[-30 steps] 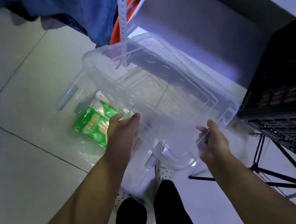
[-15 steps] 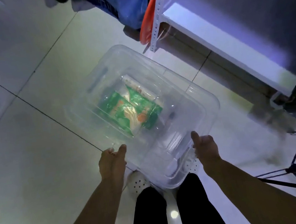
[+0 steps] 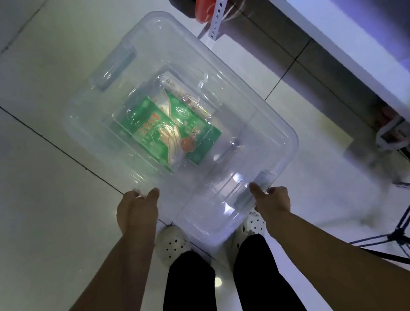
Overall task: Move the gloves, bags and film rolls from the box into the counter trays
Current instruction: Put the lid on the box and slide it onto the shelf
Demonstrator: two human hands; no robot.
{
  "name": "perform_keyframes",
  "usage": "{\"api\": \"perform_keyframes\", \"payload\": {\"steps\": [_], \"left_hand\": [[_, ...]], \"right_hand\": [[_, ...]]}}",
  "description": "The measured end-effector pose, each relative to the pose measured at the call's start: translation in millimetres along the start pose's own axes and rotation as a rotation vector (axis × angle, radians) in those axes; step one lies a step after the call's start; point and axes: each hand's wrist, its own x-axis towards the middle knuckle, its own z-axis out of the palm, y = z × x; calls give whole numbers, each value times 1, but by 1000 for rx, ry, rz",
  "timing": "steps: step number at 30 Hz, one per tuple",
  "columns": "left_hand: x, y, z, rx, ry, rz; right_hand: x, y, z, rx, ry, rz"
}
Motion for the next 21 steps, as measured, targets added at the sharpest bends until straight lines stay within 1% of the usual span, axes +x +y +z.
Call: {"api": "perform_keyframes", "payload": {"steps": [4,7,9,11,13,14,15,16,18,19,21], "left_hand": [[3,-9,1,-109,-65,-29],[0,-9,3,-193,-97,-18],[-2,-4,6,-250,-124,-22],[-5,2,11,-268,-168,-45],[-9,11,17,-238,-172,-69],[-11,15,20,-175,-133,-62],[-15,21,22,-92,-67,-27],[-20,26,23,-12,15,53],[-28,39,25,168,174,330],[-30,45,27,288,210,483],[-29,55,34,541,194,723]], "right_hand": [[3,-1,0,72,-167,2],[4,-4,-2,259,-266,72],[7,-10,-5,329,-247,66],[13,-23,-12,331,-187,-1],[20,-41,-21,286,-129,-87],[24,-51,-26,252,-95,-129],[28,-62,-31,220,-62,-172],[33,-73,-36,200,-37,-211],[42,-92,-47,220,-36,-236],[47,-100,-52,253,-49,-223],[54,-108,-60,288,-72,-192]]}}
